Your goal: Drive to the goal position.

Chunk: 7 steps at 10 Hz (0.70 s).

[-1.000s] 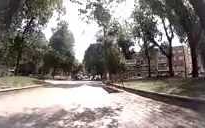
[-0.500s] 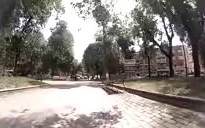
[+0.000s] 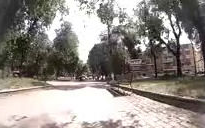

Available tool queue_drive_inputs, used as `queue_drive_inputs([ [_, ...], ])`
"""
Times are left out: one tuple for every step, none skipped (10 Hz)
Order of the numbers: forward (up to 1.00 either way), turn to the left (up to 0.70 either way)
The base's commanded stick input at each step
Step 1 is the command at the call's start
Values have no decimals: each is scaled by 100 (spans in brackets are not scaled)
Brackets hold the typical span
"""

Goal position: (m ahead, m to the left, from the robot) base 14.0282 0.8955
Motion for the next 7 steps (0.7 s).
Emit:
queue_drive_inputs([
  [70,35],
  [70,35],
  [70,35],
  [70,35],
  [70,35],
  [70,35],
  [70,35],
])
